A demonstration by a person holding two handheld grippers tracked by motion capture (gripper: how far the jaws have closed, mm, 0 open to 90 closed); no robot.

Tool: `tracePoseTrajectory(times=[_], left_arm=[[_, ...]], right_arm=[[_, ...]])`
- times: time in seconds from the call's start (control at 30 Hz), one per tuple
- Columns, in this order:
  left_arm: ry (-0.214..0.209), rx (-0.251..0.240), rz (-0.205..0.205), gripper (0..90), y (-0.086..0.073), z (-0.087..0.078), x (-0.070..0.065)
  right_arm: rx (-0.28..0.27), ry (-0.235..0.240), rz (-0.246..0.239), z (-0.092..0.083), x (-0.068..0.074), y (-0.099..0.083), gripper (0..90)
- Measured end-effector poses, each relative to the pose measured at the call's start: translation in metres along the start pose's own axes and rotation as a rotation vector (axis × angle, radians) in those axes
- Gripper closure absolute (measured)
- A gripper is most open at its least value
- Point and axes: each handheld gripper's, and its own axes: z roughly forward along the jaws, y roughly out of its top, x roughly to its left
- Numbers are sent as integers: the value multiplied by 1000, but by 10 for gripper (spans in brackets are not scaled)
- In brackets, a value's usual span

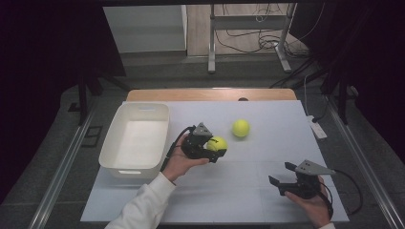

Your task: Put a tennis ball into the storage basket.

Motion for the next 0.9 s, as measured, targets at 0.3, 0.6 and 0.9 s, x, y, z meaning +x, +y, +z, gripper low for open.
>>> tracePoseTrajectory(times=[0.3, 0.6, 0.9], left_arm=[[11, -26, -17, 269, 2, -9, 2], [19, -45, -26, 268, 3, -17, 6], [25, -58, -30, 268, 4, -22, 8]], right_arm=[[-7, 4, -3, -2, -1, -1, 144], [-5, -1, -1, -2, -1, -2, 145], [-2, -9, -4, -4, -1, -2, 145]])
